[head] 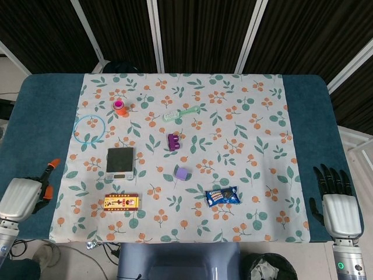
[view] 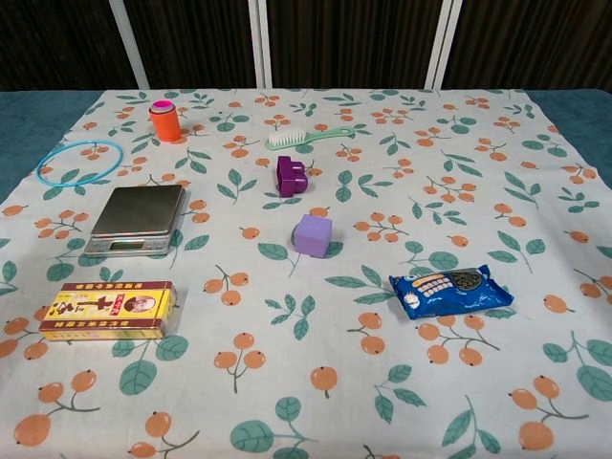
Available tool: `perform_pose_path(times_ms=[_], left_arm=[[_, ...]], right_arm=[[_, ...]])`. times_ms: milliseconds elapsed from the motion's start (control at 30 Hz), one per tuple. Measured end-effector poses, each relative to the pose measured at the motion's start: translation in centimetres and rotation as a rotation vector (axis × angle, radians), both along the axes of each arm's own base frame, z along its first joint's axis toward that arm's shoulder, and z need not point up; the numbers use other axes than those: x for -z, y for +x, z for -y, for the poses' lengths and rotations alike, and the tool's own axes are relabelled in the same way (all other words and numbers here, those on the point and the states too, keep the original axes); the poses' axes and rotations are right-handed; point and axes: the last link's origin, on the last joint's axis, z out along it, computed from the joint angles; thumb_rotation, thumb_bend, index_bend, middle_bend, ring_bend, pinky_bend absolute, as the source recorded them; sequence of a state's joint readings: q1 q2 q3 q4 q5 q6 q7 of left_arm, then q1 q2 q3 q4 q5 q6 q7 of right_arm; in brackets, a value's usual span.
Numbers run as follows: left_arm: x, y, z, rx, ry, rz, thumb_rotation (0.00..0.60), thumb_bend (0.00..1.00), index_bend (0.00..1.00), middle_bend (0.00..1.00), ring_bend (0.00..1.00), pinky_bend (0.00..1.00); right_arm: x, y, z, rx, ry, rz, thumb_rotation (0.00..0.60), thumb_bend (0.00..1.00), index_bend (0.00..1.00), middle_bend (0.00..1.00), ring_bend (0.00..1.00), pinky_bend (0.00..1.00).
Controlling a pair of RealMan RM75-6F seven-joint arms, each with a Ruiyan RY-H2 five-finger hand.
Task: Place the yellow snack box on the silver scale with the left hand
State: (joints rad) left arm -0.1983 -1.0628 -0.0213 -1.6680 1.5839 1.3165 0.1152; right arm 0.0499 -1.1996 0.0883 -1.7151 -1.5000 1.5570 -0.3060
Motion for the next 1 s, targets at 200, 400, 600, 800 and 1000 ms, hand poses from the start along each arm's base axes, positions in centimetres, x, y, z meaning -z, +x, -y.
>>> perform_pose_path(times_ms=[200,400,600,800,1000], left_arm=[[1.8,1.2,-1.2,-0.023,-0.16,-0.034,0.6,0.61,0.06,0.79,0.71,0.73],[3.0,1.5,-2.2,-0.071,-0.245,-0.104,0.6,0.61,0.06,0.79,0.71,0.73],[5.2,0.9,-2.3,-0.134,-0.32,-0.114,0.6,0.61,0.06,0.78,0.71,0.73],[7.1,0.0,-2.7,-0.159,-0.343,-0.137,0.6,0.61,0.06,0.78,0.71,0.73],[8.0,0.2,-3.2,-0.157,-0.33,-0.144,0.6,0.61,0.06,0.77,0.71,0.73]], right_arm=[[-0.2,-0.1,0.0,0.004,-0.006,0.002,0.6,0.51,0.03,0.07,0.06,0.03],[-0.2,-0.1,0.0,0.003,-0.005,0.001,0.6,0.51,0.03,0.07,0.06,0.03],[-0.3,-0.1,0.0,0.004,-0.008,0.001,0.6,0.51,0.03,0.07,0.06,0.03],[-0.2,-0.1,0.0,0.005,-0.003,-0.002,0.6,0.51,0.03,0.07,0.06,0.03],[-0.2,-0.1,0.0,0.005,-0.006,-0.001,0.6,0.51,0.03,0.07,0.06,0.03]])
